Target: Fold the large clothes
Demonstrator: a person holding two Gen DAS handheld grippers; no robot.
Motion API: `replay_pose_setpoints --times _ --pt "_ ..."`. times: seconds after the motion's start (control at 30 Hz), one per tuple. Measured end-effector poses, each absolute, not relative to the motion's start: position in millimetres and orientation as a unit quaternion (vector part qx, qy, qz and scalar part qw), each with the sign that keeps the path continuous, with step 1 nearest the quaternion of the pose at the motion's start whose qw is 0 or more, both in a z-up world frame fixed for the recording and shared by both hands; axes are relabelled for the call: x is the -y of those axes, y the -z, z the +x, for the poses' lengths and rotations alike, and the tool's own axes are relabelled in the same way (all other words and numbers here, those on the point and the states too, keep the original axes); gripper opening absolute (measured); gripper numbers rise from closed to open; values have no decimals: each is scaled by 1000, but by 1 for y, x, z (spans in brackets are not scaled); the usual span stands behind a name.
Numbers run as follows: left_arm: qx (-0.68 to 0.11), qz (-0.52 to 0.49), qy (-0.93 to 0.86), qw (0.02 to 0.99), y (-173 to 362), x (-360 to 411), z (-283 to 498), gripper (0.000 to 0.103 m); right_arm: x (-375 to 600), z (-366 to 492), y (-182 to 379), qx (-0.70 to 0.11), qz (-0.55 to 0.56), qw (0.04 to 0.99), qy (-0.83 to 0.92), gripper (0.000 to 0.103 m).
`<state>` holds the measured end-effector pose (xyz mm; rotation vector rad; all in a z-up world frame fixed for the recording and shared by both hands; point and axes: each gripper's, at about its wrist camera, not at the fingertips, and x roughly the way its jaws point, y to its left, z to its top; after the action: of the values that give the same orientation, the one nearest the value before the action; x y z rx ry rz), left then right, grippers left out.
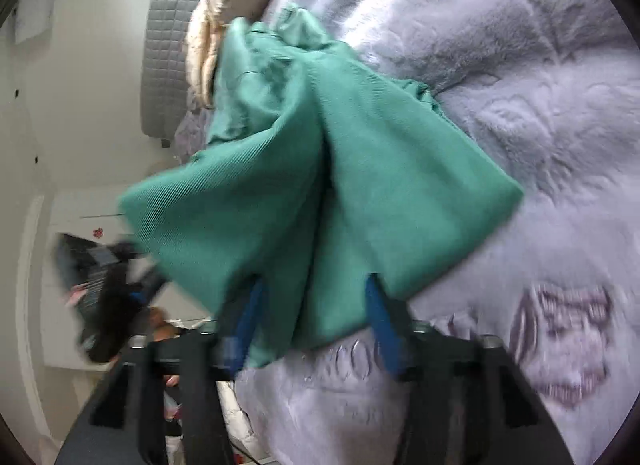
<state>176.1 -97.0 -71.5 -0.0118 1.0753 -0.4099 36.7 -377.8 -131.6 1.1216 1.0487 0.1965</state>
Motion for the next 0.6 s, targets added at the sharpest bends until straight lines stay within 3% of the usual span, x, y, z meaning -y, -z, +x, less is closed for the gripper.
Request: replay_pose_setpoints --times 0.17,0.27,0.33,0.37,0.4,0.43,0.6 --pt "-543 -12 140 828 102 57 164 84 356 49 99 -489 430 751 -103 63" --pt "-545 -11 139 827 110 54 151 84 345 61 76 -476 370 794 -78 75" --pt "-542 -15 141 828 110 54 147 84 349 77 75 -476 359 802 -41 75" --pt "-543 -17 142 827 109 53 146 84 353 82 78 -481 361 799 -25 64" --pt "-543 -18 143 827 108 56 146 84 357 87 79 -480 369 795 -20 10" --pt "-541 -18 146 828 106 57 145 84 359 91 77 -476 380 793 -26 5" --pt "-530 0 161 833 113 61 139 84 381 59 60 -409 407 816 14 5"
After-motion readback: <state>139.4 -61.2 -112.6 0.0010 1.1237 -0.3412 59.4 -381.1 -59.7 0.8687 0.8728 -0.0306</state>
